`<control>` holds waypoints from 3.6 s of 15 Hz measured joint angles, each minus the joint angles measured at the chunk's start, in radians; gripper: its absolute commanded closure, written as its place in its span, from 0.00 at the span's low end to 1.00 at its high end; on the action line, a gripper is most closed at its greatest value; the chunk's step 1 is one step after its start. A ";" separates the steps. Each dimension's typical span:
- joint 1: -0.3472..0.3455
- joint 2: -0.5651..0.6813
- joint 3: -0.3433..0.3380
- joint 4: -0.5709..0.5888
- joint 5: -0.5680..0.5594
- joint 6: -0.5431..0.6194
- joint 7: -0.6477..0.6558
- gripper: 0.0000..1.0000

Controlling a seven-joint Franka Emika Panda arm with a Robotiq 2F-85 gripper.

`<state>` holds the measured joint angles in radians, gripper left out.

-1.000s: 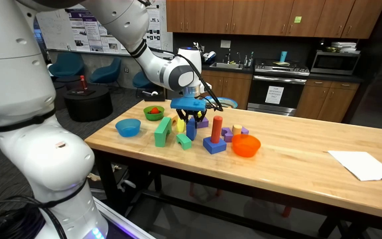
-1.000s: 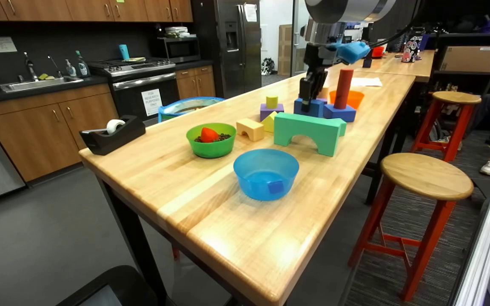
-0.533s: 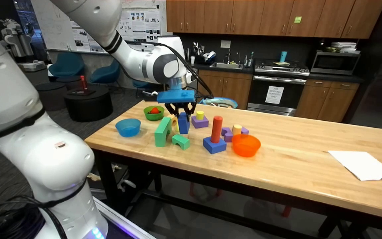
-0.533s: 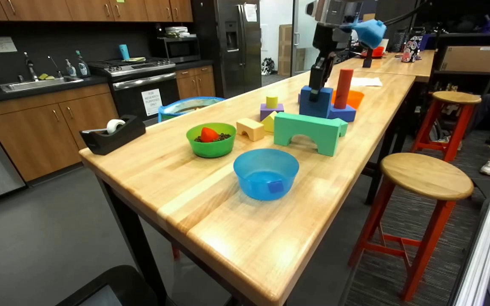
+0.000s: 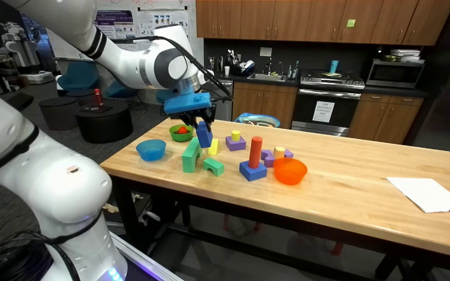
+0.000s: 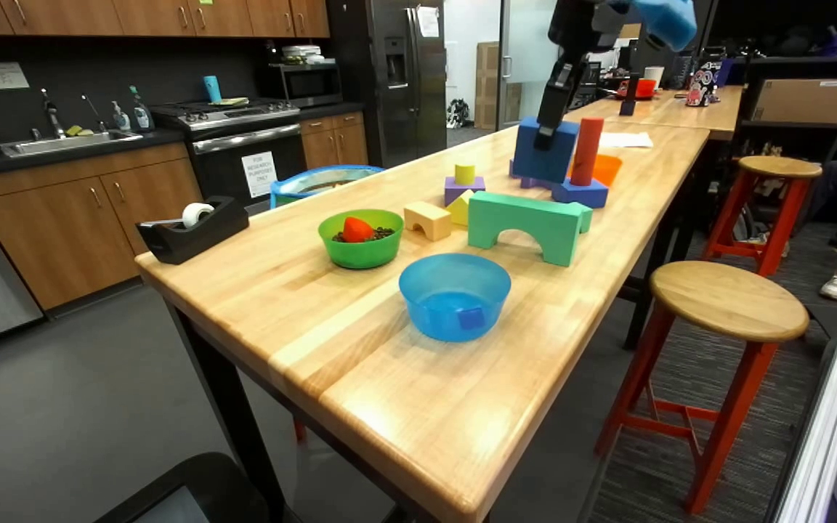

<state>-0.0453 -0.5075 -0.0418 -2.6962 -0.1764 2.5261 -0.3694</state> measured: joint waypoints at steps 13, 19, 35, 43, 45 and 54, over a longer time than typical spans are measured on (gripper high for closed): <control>0.104 -0.128 0.027 -0.066 0.003 -0.077 0.048 0.84; 0.105 -0.127 0.025 -0.065 0.004 -0.128 0.049 0.84; 0.125 0.003 -0.044 0.053 0.140 -0.212 -0.002 0.84; 0.125 0.066 -0.054 0.093 0.149 -0.215 -0.015 0.84; 0.125 0.080 -0.056 0.098 0.155 -0.216 -0.017 0.34; 0.122 0.103 -0.056 0.112 0.162 -0.216 -0.019 0.00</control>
<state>0.0772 -0.4046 -0.0982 -2.5843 -0.0139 2.3101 -0.3881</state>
